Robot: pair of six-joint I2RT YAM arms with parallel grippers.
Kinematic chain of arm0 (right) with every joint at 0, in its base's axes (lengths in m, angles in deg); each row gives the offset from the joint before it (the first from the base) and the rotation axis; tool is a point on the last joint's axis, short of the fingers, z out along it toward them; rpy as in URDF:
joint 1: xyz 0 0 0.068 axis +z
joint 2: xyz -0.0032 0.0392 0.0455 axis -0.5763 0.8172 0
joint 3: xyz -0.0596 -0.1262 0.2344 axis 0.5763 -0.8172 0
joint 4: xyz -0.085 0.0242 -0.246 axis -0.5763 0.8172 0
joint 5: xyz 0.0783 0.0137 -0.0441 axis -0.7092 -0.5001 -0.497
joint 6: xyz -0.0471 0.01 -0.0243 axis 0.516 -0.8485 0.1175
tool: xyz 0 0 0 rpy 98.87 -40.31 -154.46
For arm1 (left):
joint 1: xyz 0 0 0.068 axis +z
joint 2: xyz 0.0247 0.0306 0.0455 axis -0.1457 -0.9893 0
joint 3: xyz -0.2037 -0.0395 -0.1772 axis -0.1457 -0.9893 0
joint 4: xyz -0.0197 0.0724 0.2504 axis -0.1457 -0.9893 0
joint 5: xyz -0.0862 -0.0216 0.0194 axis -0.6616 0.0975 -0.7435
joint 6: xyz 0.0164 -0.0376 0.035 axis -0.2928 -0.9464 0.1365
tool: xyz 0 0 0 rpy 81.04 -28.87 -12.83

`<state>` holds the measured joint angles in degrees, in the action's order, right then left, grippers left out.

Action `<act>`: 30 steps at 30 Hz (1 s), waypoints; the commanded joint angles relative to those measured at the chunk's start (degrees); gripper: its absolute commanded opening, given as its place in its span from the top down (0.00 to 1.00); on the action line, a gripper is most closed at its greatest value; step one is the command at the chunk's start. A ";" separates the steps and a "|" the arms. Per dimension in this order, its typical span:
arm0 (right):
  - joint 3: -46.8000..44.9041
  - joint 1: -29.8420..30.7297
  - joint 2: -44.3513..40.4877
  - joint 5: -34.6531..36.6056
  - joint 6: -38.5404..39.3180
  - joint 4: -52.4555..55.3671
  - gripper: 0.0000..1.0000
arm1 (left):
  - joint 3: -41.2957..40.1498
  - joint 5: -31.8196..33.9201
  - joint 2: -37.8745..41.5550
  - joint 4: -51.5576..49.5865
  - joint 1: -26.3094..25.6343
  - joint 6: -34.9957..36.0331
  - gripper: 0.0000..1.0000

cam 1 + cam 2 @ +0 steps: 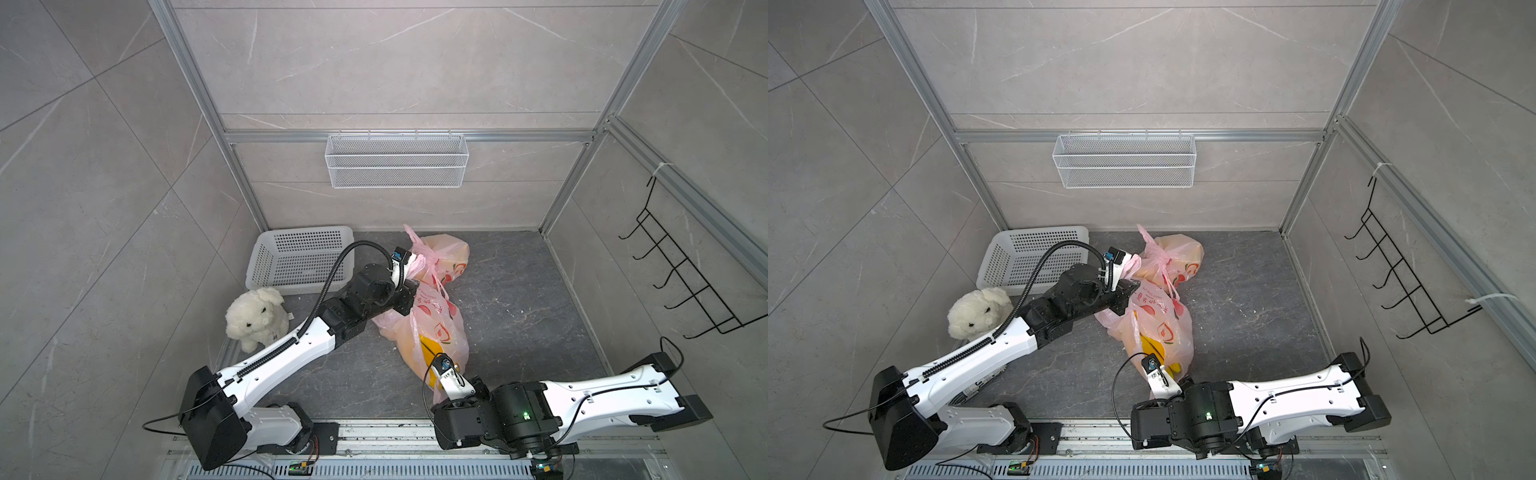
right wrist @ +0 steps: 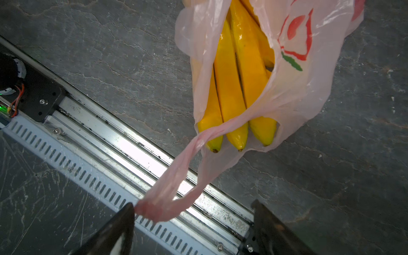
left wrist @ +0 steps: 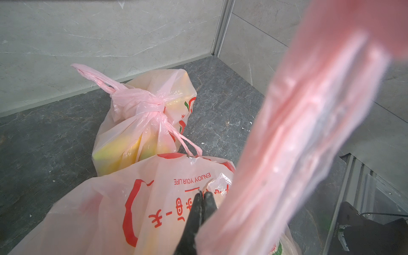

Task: Place the banana into a plastic bag & tie a knot
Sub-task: Adjust the plastic bag at the center of the board.

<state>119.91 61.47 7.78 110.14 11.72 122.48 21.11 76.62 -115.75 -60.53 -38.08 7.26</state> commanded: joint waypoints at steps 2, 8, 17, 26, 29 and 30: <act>1.99 0.76 -0.27 2.22 -0.73 -1.07 0.13 | 1.25 0.23 1.55 0.86 0.32 -0.84 1.00; 1.13 0.81 3.23 1.94 -3.49 0.66 0.17 | 0.97 0.63 1.96 0.88 0.31 -0.74 1.00; -1.23 0.81 2.03 0.64 -6.71 3.94 0.56 | 1.20 0.73 2.03 0.32 0.41 -0.41 1.00; 4.27 0.90 -0.26 3.63 -3.79 10.66 0.98 | 2.15 2.80 2.23 -2.22 0.67 -0.41 1.00; 11.42 0.90 -1.51 9.18 -2.02 18.41 1.00 | 3.51 5.36 2.20 -5.18 1.02 -0.89 1.00; 14.53 0.94 -1.80 11.01 -1.30 21.02 1.00 | 3.61 6.30 2.38 -5.53 1.11 -1.29 1.00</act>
<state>127.65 62.19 8.54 114.27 8.07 134.17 21.52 79.64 -115.58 -64.27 -37.51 7.23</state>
